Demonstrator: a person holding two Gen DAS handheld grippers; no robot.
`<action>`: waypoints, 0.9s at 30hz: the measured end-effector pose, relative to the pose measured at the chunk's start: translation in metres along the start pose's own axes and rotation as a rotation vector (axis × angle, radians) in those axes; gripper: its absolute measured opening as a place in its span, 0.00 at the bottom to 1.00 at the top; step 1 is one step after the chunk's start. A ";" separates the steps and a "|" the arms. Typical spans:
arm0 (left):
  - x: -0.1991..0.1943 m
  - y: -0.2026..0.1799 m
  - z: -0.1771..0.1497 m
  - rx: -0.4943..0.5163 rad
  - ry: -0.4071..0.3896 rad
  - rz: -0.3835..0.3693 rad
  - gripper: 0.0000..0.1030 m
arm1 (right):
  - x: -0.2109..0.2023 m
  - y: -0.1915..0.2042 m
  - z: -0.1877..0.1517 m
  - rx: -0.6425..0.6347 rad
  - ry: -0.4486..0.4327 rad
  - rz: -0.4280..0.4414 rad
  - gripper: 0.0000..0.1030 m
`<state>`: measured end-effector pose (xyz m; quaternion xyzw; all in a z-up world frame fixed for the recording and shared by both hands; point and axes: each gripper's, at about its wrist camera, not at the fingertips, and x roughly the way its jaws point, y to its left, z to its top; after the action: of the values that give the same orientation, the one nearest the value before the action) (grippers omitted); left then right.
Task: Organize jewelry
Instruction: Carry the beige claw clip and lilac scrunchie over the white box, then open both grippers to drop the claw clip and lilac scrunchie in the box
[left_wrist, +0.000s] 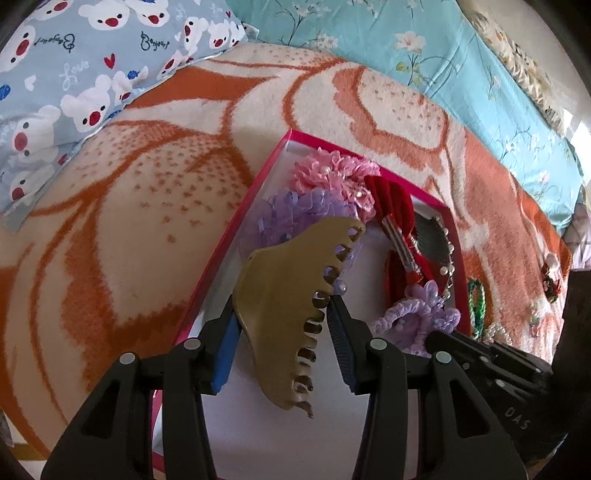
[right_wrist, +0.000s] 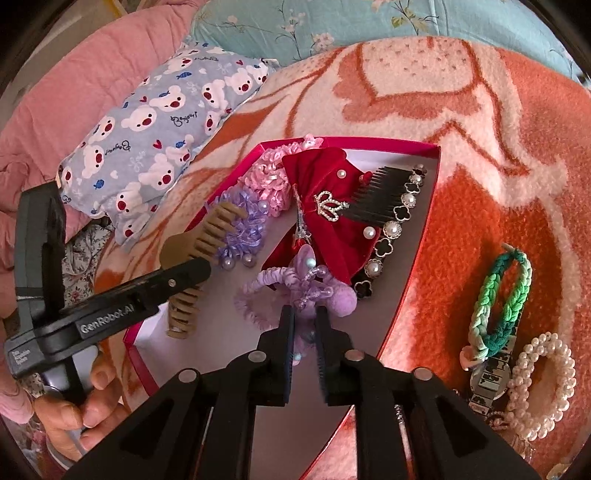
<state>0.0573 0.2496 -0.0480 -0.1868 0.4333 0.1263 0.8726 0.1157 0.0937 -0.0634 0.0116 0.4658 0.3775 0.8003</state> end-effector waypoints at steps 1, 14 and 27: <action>0.000 0.000 0.000 0.001 -0.001 0.001 0.44 | 0.000 0.000 0.000 0.003 -0.001 0.002 0.13; -0.006 0.000 0.002 0.003 0.007 -0.012 0.50 | -0.018 0.001 -0.003 0.012 -0.026 0.035 0.33; -0.035 -0.011 -0.002 0.016 -0.026 -0.035 0.58 | -0.072 -0.018 -0.015 0.049 -0.101 0.017 0.43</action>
<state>0.0395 0.2362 -0.0191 -0.1855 0.4198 0.1101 0.8816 0.0948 0.0314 -0.0251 0.0541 0.4337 0.3717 0.8190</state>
